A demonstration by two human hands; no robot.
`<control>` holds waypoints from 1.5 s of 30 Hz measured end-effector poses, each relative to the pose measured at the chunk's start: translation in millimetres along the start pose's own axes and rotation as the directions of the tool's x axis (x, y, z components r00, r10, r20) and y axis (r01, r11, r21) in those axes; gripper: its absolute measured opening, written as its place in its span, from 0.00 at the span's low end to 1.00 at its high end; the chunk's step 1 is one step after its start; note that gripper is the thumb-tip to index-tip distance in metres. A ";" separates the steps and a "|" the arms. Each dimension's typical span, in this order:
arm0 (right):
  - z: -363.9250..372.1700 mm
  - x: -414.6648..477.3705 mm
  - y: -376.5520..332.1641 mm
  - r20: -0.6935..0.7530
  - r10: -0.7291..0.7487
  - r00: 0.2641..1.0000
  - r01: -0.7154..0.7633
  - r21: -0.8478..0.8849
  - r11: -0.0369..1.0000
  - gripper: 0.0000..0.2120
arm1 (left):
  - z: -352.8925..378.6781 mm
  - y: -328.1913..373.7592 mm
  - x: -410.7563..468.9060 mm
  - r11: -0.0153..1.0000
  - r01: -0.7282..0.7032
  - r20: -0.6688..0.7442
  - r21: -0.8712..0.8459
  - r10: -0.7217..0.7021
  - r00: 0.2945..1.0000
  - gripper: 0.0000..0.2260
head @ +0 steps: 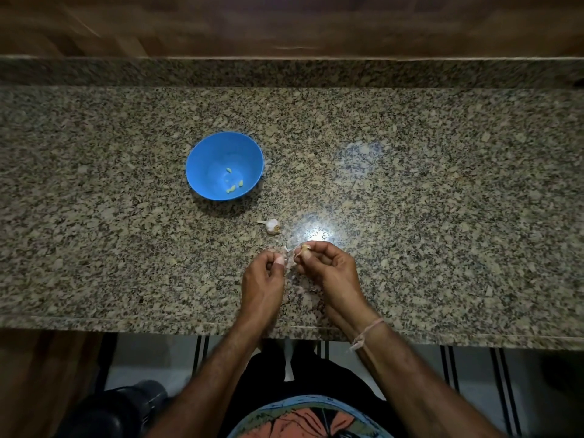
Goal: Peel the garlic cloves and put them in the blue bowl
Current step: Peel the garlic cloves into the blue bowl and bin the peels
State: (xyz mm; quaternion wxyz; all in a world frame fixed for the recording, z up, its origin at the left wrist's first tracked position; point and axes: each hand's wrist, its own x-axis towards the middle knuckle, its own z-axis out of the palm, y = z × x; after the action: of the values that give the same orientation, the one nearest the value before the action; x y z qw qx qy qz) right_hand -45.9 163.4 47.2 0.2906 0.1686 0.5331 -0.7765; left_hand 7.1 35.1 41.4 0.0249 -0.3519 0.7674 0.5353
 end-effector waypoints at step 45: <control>4.2 4.3 10.1 0.028 -0.118 0.993 0.120 -0.338 0.933 0.06 | -1.6 9.0 1.5 0.959 0.086 -0.013 -0.269 -0.093 0.996 0.05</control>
State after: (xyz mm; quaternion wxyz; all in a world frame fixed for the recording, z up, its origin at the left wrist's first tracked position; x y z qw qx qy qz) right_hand -42.6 155.6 39.0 0.2698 0.0804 0.6671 -0.6897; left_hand 1.5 34.7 48.7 -0.0084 -0.3932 0.6713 0.6282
